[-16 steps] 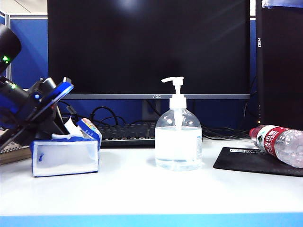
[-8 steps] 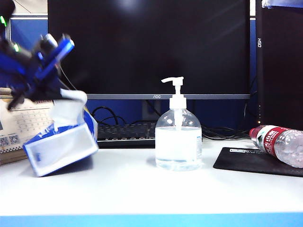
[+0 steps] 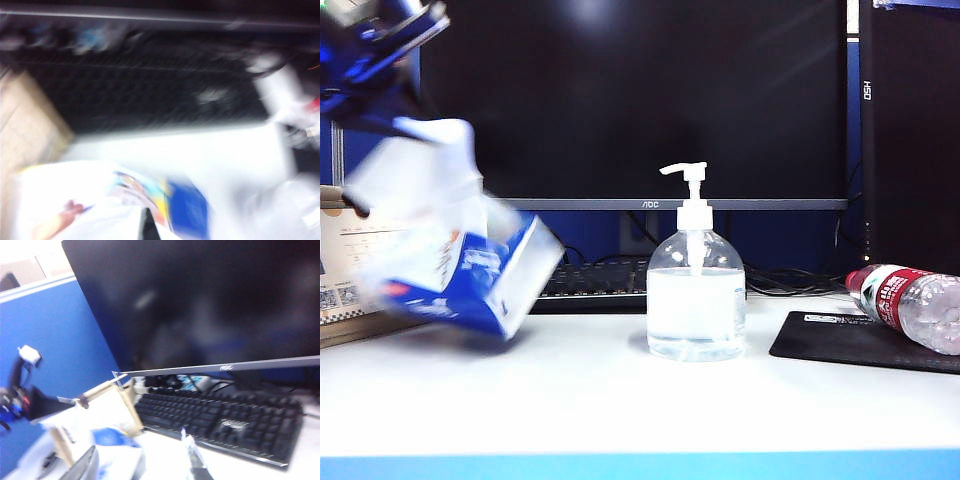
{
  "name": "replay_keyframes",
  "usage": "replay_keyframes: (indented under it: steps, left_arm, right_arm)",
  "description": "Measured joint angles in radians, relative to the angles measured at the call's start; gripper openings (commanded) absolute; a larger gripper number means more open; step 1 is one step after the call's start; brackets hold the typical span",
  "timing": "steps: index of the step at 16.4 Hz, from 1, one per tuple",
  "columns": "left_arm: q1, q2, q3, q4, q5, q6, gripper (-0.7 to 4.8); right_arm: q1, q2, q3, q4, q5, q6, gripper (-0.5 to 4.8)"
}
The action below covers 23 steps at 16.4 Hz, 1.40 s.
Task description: Pull out a tissue from the tissue dispenser, then press the switch of the alcohol sanitizer bottle to drop some sanitizer on the paper tissue, and finally place the treated tissue on the table.
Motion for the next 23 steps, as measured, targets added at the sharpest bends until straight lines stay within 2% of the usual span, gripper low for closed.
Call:
replay_keyframes:
  steps: [1, 2, 4, 6, 11, 13, 15, 18, 19, 20, 22, 23]
  left_arm:
    - [0.021, 0.001, -0.001, -0.052, -0.006, 0.032, -0.06]
    - [0.087, 0.005, -0.003, -0.137, -0.001, 0.063, -0.06]
    - [0.167, 0.005, -0.003, -0.199, -0.001, 0.068, -0.06]
    - [0.237, -0.01, 0.031, -0.224, 0.087, 0.067, -0.06]
    - [0.232, -0.017, 0.281, -0.22, 0.117, 0.058, -0.06]
    - [0.225, -0.016, 0.29, -0.247, 0.31, 0.009, -0.06]
    - [0.116, -0.016, 0.274, -0.291, 0.367, 0.013, -0.06]
    - [-0.074, -0.013, 0.22, -0.291, 0.367, 0.03, -0.06]
    - [-0.133, -0.013, 0.205, -0.244, 0.344, 0.03, -0.06]
    - [-0.182, -0.016, 0.134, -0.1, 0.328, -0.002, -0.06]
    - [-0.186, 0.023, -0.011, 0.127, 0.33, -0.153, -0.06]
    - [-0.189, 0.029, -0.064, 0.199, 0.34, -0.196, -0.06]
  right_arm:
    - [0.0, 0.0, 0.0, 0.0, 0.0, 0.014, 2.2]
    - [0.0, 0.0, 0.0, 0.0, -0.032, 0.027, 2.2]
    - [-0.001, 0.0, 0.0, 0.003, -0.048, 0.047, 2.2]
    - [0.013, 0.0, 0.0, 0.003, -0.051, 0.05, 2.2]
    - [0.031, 0.0, 0.0, 0.003, -0.054, 0.051, 2.2]
    - [0.038, 0.0, 0.0, 0.0, -0.055, 0.05, 2.2]
    - [0.035, 0.002, 0.0, 0.0, -0.051, 0.05, 2.2]
    - [0.035, 0.053, 0.0, 0.005, -0.051, 0.05, 2.2]
    - [0.035, 0.073, 0.0, 0.005, -0.051, 0.05, 2.2]
    - [0.036, 0.101, 0.0, 0.023, -0.051, 0.05, 2.2]
    - [0.036, 0.14, 0.0, 0.074, -0.051, 0.05, 2.2]
    - [0.038, 0.143, 0.0, 0.092, -0.051, 0.05, 2.2]
